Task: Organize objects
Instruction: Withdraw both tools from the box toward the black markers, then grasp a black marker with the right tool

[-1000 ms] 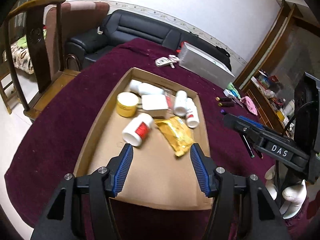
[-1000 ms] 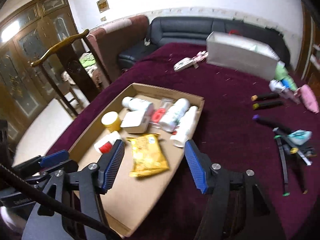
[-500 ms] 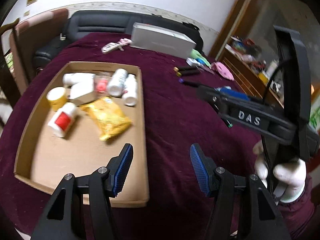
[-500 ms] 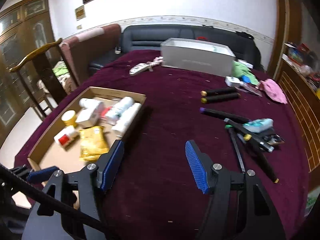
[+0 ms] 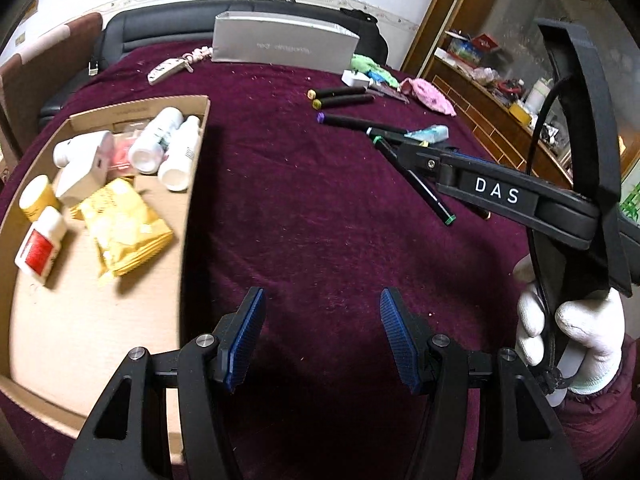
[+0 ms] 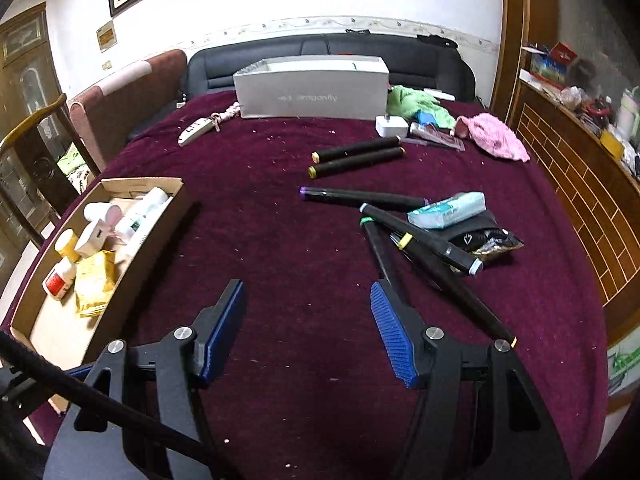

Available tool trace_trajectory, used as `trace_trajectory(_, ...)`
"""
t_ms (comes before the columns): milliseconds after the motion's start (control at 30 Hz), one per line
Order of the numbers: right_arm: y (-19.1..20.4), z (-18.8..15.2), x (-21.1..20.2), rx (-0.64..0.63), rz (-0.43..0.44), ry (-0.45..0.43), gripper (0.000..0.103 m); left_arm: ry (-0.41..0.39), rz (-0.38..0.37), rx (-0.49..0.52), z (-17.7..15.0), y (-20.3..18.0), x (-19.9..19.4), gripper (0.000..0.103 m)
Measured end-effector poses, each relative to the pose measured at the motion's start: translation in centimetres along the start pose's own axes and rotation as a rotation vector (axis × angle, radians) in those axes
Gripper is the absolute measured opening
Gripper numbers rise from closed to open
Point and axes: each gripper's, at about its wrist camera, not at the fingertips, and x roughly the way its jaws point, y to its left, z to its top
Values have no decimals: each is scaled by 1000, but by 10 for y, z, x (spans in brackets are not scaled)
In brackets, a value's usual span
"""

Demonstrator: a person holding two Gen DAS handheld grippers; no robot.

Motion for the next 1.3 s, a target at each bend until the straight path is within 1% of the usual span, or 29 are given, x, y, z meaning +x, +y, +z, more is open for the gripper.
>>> trace_trajectory(233, -5, -1, 12, 6, 6, 24, 63, 31, -10, -16, 4, -1, 25, 53)
trace_trajectory(400, -12, -1, 20, 22, 15, 38, 63, 46, 4, -31, 8, 0, 39, 53)
trace_trajectory(467, -15, 0, 22, 33, 33, 38, 63, 35, 17, -22, 9, -2, 42, 54)
trace_trajectory(533, -26, 3, 18, 64, 92, 28, 63, 30, 27, -9, 10, -4, 44, 57)
trace_trajectory(600, -43, 7, 13, 121, 166, 10, 64, 24, 32, 1, 10, -6, 46, 60)
trace_trajectory(700, -85, 10, 8, 256, 306, 16, 64, 9, 31, 24, 9, -11, 48, 73)
trace_trajectory(733, -95, 11, 9, 292, 334, 20, 64, -2, 31, 39, 6, -15, 48, 79)
trace_trajectory(800, -117, 10, 11, 370, 391, 30, 64, 0, 46, 66, 6, -20, 50, 84)
trace_trajectory(867, -132, 7, 16, 434, 444, 47, 65, 8, 29, 72, 8, -21, 52, 93)
trace_trajectory(1000, -138, 5, 35, 486, 543, 98, 65, 3, -29, 58, 11, -18, 53, 101)
trace_trajectory(1033, -137, 6, 40, 491, 548, 111, 65, -2, -40, 50, 11, -16, 53, 101)
trace_trajectory(1133, -128, 10, 61, 485, 517, 159, 65, -9, -61, 33, 12, -14, 52, 101)
trace_trajectory(1200, -118, 14, 72, 461, 444, 172, 64, -10, -63, 31, 12, -14, 52, 101)
trace_trajectory(1233, -111, 16, 74, 441, 439, 175, 65, -10, -62, 32, 12, -14, 52, 101)
trace_trajectory(1267, -107, 17, 76, 432, 474, 189, 66, -9, -61, 33, 12, -15, 52, 101)
trace_trajectory(1300, -100, 17, 78, 424, 555, 218, 66, -9, -60, 33, 12, -15, 52, 101)
